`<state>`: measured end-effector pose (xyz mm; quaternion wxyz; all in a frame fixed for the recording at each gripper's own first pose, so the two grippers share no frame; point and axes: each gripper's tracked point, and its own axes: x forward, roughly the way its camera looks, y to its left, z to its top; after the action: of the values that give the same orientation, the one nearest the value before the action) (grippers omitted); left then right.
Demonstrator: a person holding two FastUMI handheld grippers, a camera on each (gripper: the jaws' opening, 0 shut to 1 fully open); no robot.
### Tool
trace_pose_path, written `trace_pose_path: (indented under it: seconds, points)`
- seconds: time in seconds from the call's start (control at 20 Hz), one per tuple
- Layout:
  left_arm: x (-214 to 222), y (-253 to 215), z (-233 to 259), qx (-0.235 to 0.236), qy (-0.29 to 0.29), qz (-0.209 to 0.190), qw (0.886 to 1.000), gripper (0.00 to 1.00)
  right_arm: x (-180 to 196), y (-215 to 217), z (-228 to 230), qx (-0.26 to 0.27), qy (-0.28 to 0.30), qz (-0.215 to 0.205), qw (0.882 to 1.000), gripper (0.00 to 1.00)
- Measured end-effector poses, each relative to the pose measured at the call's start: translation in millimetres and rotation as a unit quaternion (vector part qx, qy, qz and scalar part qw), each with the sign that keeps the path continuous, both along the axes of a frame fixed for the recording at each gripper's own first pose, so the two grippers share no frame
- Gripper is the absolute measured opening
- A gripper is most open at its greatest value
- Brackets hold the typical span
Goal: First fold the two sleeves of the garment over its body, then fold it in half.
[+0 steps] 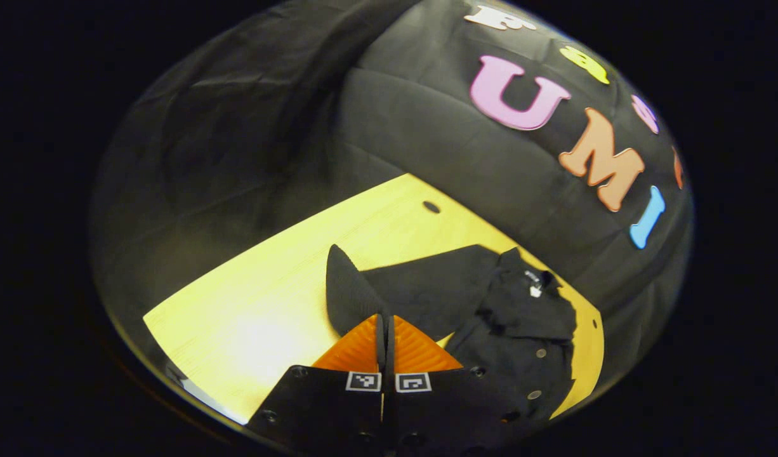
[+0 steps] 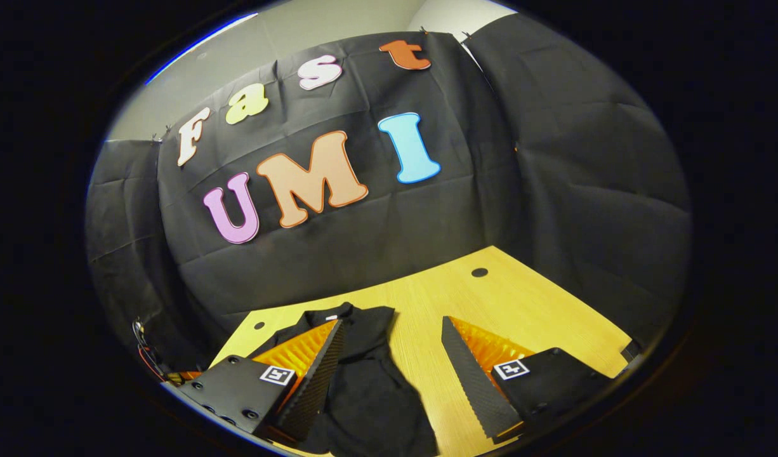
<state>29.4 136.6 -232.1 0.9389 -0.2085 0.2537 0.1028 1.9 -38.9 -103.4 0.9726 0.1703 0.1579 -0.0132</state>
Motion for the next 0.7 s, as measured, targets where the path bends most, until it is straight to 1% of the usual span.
trace_pose_path:
  seconds: [0.1,0.2,0.3,0.4,0.5,0.6,0.7]
  points:
    - [29.5,-43.6,20.6,0.001,-0.024,-0.046,0.999,0.0,-2.8,-7.2,-1.9,-0.005,0.0,-0.006,1.0,0.98]
    - [53.1,-86.9,36.2,0.002,-0.044,-0.092,0.995,0.0,-7.6,-12.6,-2.6,-0.002,-0.002,-0.009,1.0,0.98]
    - [73.4,-126.2,44.7,-0.003,-0.055,-0.128,0.99,0.0,-11.5,-19.2,-4.2,0.006,-0.001,-0.012,1.0,0.97]
    - [94.4,-170.0,58.2,-0.017,-0.075,-0.162,0.984,0.0,-15.1,-26.8,-7.2,0.008,-0.002,-0.015,1.0,0.98]
    - [111.6,-215.6,66.7,-0.04,-0.091,-0.198,0.975,0.0,-20.3,-33.6,-15.8,-0.004,0.008,-0.013,1.0,0.97]
    - [122.2,-252.5,65.0,-0.043,-0.087,-0.229,0.969,0.0,-22.7,-33.9,-21.6,-0.014,0.014,-0.003,1.0,0.98]
    - [134.3,-288.9,68.1,-0.037,-0.092,-0.254,0.962,0.0,-25.3,-32.0,-25.6,-0.013,0.016,0.006,1.0,0.98]
